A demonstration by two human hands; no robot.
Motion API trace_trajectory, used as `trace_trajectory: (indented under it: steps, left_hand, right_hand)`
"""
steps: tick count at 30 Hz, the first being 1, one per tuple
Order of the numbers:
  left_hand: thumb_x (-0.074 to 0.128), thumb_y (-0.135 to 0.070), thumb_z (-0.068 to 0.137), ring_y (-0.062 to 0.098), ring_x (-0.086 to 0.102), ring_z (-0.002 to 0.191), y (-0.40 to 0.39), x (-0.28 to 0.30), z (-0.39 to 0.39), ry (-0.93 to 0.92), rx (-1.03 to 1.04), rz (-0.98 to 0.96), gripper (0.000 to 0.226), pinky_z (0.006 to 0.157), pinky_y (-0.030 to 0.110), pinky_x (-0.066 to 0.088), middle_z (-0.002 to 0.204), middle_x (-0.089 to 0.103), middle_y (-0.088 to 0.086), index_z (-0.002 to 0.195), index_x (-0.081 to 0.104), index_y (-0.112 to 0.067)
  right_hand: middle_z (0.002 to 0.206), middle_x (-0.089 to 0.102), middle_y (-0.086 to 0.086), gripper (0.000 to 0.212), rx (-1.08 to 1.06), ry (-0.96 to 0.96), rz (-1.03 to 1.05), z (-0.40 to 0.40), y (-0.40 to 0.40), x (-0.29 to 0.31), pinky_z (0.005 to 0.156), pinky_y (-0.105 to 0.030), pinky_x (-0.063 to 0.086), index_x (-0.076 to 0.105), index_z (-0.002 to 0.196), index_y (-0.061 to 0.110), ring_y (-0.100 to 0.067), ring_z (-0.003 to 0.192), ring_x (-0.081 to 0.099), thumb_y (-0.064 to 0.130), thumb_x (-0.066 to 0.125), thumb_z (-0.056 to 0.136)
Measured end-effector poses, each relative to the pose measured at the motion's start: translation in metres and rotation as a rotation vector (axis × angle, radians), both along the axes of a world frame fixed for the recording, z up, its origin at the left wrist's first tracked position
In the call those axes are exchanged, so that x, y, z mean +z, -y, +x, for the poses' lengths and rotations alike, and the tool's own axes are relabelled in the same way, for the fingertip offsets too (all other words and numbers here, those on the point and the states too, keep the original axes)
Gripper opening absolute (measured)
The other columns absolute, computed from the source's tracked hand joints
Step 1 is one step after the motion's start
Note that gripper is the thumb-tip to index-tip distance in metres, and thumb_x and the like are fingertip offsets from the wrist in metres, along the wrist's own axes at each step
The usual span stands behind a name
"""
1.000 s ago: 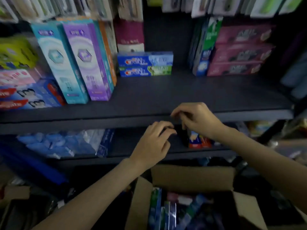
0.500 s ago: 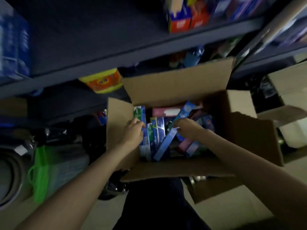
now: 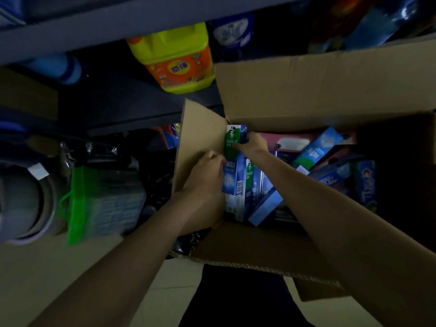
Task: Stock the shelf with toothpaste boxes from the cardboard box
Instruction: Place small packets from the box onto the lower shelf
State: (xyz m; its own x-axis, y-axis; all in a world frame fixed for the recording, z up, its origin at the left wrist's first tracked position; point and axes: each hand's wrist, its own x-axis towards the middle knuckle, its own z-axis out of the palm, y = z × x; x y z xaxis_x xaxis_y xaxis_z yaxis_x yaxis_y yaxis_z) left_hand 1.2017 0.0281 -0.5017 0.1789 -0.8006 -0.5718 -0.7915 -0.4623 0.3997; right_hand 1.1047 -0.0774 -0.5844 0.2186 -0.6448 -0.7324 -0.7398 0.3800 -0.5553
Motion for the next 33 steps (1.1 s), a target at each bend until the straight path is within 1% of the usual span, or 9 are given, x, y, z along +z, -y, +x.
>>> trace_trajectory:
  steps: [6, 10, 12, 15, 18, 21, 25, 29, 33]
  left_hand:
    - [0.05, -0.014, 0.091, 0.029, 0.043, 0.122, 0.0, 0.003, -0.002, -0.089, 0.11, 0.068, 0.043, 0.097, 0.036, 0.037, 0.135, 0.039, 0.013, 0.133, 0.04, -0.009]
    - [0.063, -0.004, 0.084, 0.025, 0.051, 0.118, 0.013, 0.043, -0.008, -0.54, 0.378, 0.181, 0.054, 0.087, 0.029, 0.045, 0.127, 0.05, 0.011, 0.133, 0.038, -0.005]
    - [0.063, -0.003, 0.084, 0.016, 0.061, 0.096, 0.027, 0.078, -0.01, -0.654, 0.27, 0.227, 0.045, 0.074, 0.017, 0.048, 0.113, 0.059, 0.009, 0.126, 0.047, -0.003]
    - [0.064, -0.006, 0.085, 0.005, 0.06, 0.079, 0.055, 0.158, -0.01, -0.692, 0.041, 0.226, 0.032, 0.069, 0.013, 0.049, 0.099, 0.063, 0.0, 0.115, 0.055, -0.011]
    - [0.068, -0.011, 0.082, 0.011, 0.061, 0.091, 0.087, 0.255, -0.007, -0.597, -0.193, 0.058, 0.033, 0.077, 0.017, 0.05, 0.108, 0.064, 0.001, 0.112, 0.056, -0.018]
    - [0.073, -0.02, 0.078, 0.018, 0.059, 0.111, 0.111, 0.357, 0.0, -0.554, -0.345, -0.148, 0.04, 0.098, 0.031, 0.046, 0.12, 0.064, 0.001, 0.115, 0.058, -0.022]
    - [0.072, -0.026, 0.075, 0.019, 0.06, 0.108, 0.132, 0.472, 0.003, -0.52, -0.422, -0.376, 0.046, 0.096, 0.036, 0.047, 0.119, 0.065, 0.007, 0.118, 0.059, -0.014]
    - [0.066, -0.012, 0.084, 0.015, 0.062, 0.095, 0.16, 0.522, 0.0, -0.552, -0.258, -0.598, 0.027, 0.078, 0.02, 0.052, 0.109, 0.066, 0.003, 0.11, 0.059, -0.011]
    - [0.063, -0.012, 0.086, 0.02, 0.061, 0.097, 0.21, 0.517, 0.006, -0.42, -0.066, -0.744, 0.029, 0.087, 0.037, 0.054, 0.106, 0.063, 0.004, 0.114, 0.058, -0.007]
  right_hand:
    - [0.094, 0.065, -0.012, 0.037, -0.018, 0.225, 0.134, -0.021, 0.0, 0.013, 0.059, -0.026, 0.049, 0.057, 0.107, 0.002, -0.021, 0.078, 0.062, 0.012, 0.075, 0.076]
    - [0.095, 0.061, -0.006, 0.053, 0.05, 0.419, 0.162, -0.053, 0.009, 0.095, 0.054, -0.024, 0.043, 0.042, 0.123, 0.016, -0.019, 0.069, 0.057, 0.0, 0.068, 0.08]
    - [0.094, 0.061, -0.011, 0.057, 0.101, 0.485, 0.15, -0.066, 0.02, 0.152, 0.057, -0.026, 0.044, 0.039, 0.125, 0.021, -0.023, 0.076, 0.056, -0.004, 0.066, 0.081]
    - [0.074, 0.062, -0.008, 0.048, 0.247, 0.456, 0.036, -0.08, 0.04, 0.256, 0.049, -0.018, 0.043, 0.043, 0.115, 0.024, -0.012, 0.057, 0.055, 0.0, 0.067, 0.081]
    - [0.066, 0.057, -0.005, 0.029, 0.328, 0.415, -0.162, -0.088, 0.057, 0.371, 0.046, -0.021, 0.038, 0.049, 0.091, 0.024, -0.01, 0.051, 0.05, 0.009, 0.072, 0.08]
    - [0.075, 0.065, -0.007, 0.028, 0.368, 0.383, -0.386, -0.092, 0.067, 0.485, 0.053, -0.023, 0.052, 0.057, 0.104, 0.009, -0.009, 0.063, 0.064, 0.013, 0.072, 0.08]
    - [0.089, 0.067, -0.016, 0.032, 0.369, 0.512, -0.599, -0.096, 0.08, 0.597, 0.07, -0.039, 0.048, 0.057, 0.095, 0.017, -0.019, 0.077, 0.057, 0.023, 0.077, 0.07]
    - [0.069, 0.07, 0.002, 0.037, 0.232, 0.577, -0.79, -0.091, 0.111, 0.648, 0.048, -0.017, 0.045, 0.05, 0.111, 0.017, -0.004, 0.05, 0.057, 0.011, 0.069, 0.08]
    - [0.111, 0.056, -0.01, 0.051, 0.12, 0.547, -0.916, -0.075, 0.152, 0.651, 0.052, -0.019, 0.052, 0.043, 0.129, 0.013, -0.012, 0.062, 0.059, 0.003, 0.065, 0.084]
